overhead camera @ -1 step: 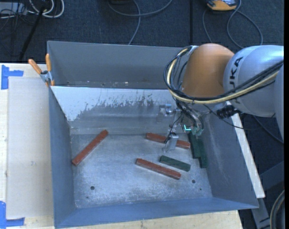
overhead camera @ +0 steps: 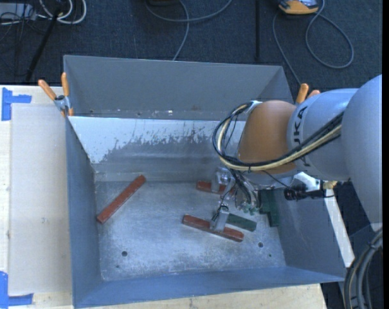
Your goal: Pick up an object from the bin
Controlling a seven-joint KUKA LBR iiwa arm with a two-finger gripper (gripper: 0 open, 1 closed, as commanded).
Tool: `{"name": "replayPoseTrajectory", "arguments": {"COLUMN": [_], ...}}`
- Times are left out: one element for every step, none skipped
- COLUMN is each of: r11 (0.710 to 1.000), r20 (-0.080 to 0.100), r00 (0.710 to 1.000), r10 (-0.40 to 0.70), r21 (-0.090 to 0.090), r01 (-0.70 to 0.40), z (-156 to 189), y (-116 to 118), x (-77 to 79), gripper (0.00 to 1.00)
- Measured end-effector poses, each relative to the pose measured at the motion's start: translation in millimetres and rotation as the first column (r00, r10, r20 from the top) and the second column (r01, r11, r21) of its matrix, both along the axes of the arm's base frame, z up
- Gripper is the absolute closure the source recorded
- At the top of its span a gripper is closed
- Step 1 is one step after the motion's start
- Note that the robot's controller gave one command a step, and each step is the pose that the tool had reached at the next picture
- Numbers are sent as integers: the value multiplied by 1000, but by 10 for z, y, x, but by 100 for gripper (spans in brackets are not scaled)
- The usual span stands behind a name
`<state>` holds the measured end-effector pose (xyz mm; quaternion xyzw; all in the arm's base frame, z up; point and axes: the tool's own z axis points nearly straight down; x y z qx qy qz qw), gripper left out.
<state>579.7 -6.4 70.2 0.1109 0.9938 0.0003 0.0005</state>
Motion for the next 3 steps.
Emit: {"name": "replayPoseTrajectory", "arguments": {"r11": [997, 976, 996], "r20": [1, -1, -7], "r00": [997, 976, 996], "r10": [-82, 218, 90], "r21": [2, 0, -1], "r01": [82, -218, -90], "z": [12, 302, -18], "y": [1099, 1452, 1663], "x": [-356, -562, -853], "gripper": [0, 0, 0]}}
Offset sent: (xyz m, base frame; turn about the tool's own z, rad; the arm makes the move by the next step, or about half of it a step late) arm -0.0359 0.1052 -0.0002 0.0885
